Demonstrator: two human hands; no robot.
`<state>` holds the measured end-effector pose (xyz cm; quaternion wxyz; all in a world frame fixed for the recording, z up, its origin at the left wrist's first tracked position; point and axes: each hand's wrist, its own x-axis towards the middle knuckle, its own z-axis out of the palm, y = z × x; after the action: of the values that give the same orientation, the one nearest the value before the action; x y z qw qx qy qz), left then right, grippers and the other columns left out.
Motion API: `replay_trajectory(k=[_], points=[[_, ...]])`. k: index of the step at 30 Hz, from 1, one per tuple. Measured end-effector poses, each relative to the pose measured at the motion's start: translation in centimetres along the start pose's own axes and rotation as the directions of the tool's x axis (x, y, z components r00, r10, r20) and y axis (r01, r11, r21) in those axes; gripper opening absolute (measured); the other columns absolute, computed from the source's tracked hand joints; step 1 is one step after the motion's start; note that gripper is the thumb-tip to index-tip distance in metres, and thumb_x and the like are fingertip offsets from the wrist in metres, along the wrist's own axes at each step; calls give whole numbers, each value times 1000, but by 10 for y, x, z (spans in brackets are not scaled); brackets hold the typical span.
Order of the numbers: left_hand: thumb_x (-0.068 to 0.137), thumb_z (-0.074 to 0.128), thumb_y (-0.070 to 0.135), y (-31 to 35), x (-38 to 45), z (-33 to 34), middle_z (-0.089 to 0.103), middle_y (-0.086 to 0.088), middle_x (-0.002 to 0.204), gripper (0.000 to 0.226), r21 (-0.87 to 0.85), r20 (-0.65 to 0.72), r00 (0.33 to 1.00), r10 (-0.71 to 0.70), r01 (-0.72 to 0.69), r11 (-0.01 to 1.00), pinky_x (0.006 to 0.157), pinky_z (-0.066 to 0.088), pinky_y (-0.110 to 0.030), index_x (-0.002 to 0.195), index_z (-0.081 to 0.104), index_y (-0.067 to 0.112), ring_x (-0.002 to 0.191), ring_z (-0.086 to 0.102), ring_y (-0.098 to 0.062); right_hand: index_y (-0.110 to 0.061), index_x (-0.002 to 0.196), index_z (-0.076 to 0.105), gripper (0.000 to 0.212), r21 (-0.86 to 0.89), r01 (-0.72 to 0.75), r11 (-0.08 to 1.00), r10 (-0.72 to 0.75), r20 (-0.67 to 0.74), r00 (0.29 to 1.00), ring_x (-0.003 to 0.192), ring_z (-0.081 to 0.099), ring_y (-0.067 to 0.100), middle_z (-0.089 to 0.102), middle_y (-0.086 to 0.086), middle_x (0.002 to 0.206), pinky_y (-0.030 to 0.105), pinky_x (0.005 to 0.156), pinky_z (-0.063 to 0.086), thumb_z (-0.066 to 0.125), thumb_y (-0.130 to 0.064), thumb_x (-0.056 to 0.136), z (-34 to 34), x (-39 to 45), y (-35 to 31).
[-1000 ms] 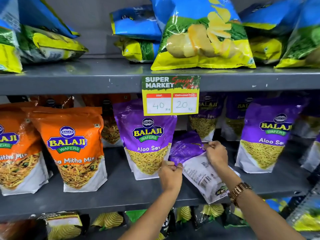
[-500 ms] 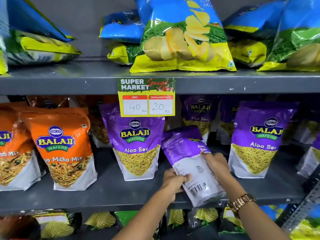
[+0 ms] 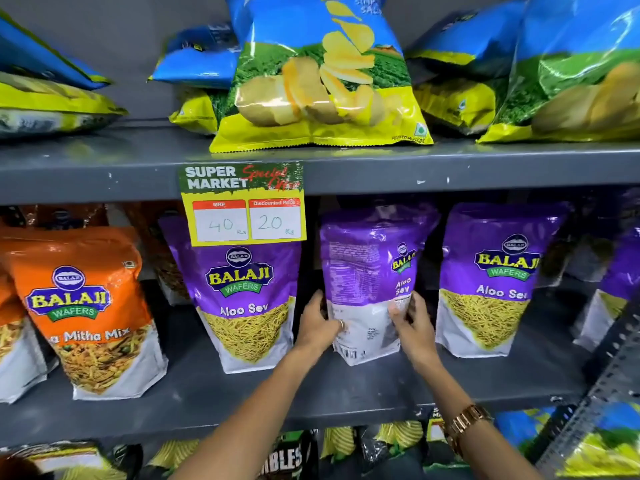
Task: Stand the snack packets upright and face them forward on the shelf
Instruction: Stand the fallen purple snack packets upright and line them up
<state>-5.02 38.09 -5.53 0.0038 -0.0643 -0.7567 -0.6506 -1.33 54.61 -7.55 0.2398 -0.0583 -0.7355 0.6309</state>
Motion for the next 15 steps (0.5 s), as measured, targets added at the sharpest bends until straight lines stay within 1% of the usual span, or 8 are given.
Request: replay_trajectory(k=[2, 4, 6, 7, 9, 11, 12, 15], points=[[71, 44, -15, 7, 1, 0, 61, -4, 84, 38, -202, -47, 993, -104, 92, 975, 68, 44, -24, 100, 55, 6, 80, 55, -19, -16, 123, 45, 41, 4, 6, 1000, -6, -43, 999, 105, 54, 6, 57, -2, 116, 35, 97, 43, 60, -15, 86, 1, -4, 2], [80, 37, -3, 13, 1, 3, 57, -1, 74, 22, -393, -78, 971, -225, 178, 902, 64, 38, -26, 81, 56, 9, 71, 52, -14, -12, 125, 46, 42, -49, 4, 999, -12, -154, 988, 108, 54, 11, 55, 4, 122, 37, 98, 45, 60, -21, 87, 3, -12, 7], [90, 30, 12, 14, 4, 8, 66, 1, 66, 41, -484, -5, 962, -271, 235, 843, 63, 40, -27, 62, 60, 19, 64, 59, -12, -11, 120, 50, 35, -151, 29, 988, -67, -256, 964, 103, 56, 20, 55, 9, 120, 44, 91, 50, 57, -24, 88, 2, -24, 13], [95, 26, 21, 12, 4, 11, 71, 3, 63, 50, -519, 54, 964, -261, 251, 817, 63, 44, -26, 62, 65, 19, 62, 64, -10, -13, 115, 52, 29, -195, 58, 979, -108, -261, 959, 98, 57, 22, 56, 9, 115, 46, 85, 52, 57, -23, 88, 2, -29, 15], [97, 21, 34, 8, 2, 16, 74, 9, 64, 54, -523, 112, 963, -245, 267, 809, 61, 50, -23, 75, 67, 18, 62, 68, -5, -17, 112, 52, 27, -223, 106, 969, -149, -184, 972, 97, 56, 24, 55, 8, 111, 44, 81, 53, 59, -21, 86, 6, -38, 19], [96, 25, 34, 3, -2, 17, 73, 11, 64, 49, -433, 73, 962, -262, 267, 861, 56, 50, -19, 72, 66, 19, 60, 67, -6, -18, 118, 49, 36, -189, 89, 978, -113, -122, 986, 106, 53, 22, 52, 7, 118, 41, 87, 50, 62, -20, 84, 10, -41, 24], [94, 29, 32, 2, -4, 15, 72, 10, 63, 45, -386, 32, 962, -273, 263, 884, 58, 48, -21, 70, 65, 19, 61, 65, -7, -17, 122, 48, 40, -164, 76, 983, -95, -111, 989, 111, 51, 20, 50, 6, 122, 37, 93, 47, 62, -21, 85, 12, -40, 24], [89, 45, 24, -3, -16, 17, 63, 3, 57, 32, -261, -61, 959, -276, 251, 932, 62, 38, -30, 74, 68, 8, 59, 51, -14, -19, 128, 48, 37, -90, 19, 996, -26, -77, 997, 116, 45, 8, 50, -1, 127, 9, 97, 32, 52, -21, 92, 15, -33, 19]])
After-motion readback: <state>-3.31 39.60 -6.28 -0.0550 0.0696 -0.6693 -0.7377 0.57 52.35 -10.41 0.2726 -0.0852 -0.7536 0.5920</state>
